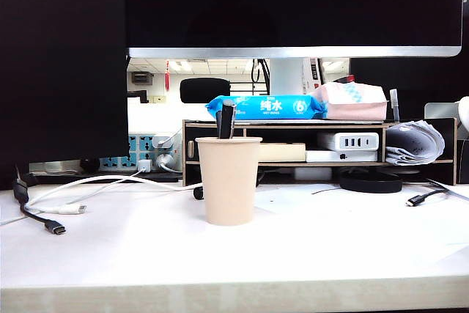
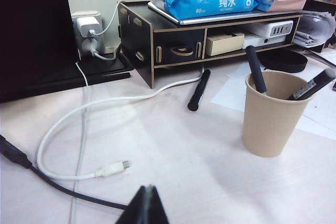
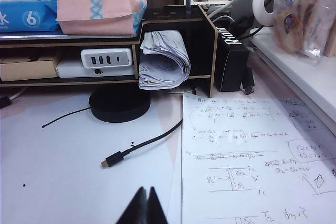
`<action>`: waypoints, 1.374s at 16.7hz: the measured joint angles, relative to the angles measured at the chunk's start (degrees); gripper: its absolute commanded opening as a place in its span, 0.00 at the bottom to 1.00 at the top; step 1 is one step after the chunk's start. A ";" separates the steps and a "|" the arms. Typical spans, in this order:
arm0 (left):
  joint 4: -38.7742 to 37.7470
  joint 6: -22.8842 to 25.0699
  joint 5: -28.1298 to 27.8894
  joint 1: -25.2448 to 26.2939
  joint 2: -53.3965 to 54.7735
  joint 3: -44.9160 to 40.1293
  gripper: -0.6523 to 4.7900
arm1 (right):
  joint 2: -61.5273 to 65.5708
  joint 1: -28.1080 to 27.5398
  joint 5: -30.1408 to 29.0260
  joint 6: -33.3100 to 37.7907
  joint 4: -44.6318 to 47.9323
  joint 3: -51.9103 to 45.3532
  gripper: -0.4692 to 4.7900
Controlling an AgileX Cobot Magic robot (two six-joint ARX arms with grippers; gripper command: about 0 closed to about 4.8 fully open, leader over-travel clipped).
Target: Pick up the marker from the paper cup and put it on the table.
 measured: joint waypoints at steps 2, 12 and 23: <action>0.00 0.00 0.00 0.00 0.00 0.00 0.11 | 0.00 0.00 0.00 0.00 -0.07 0.00 0.08; -0.02 0.00 2.29 13.77 0.00 0.00 0.11 | -0.02 0.00 0.17 0.00 -0.09 -0.02 0.08; 0.00 0.00 2.36 16.63 0.00 0.00 0.11 | -0.02 0.00 0.17 -0.02 -0.09 0.00 0.08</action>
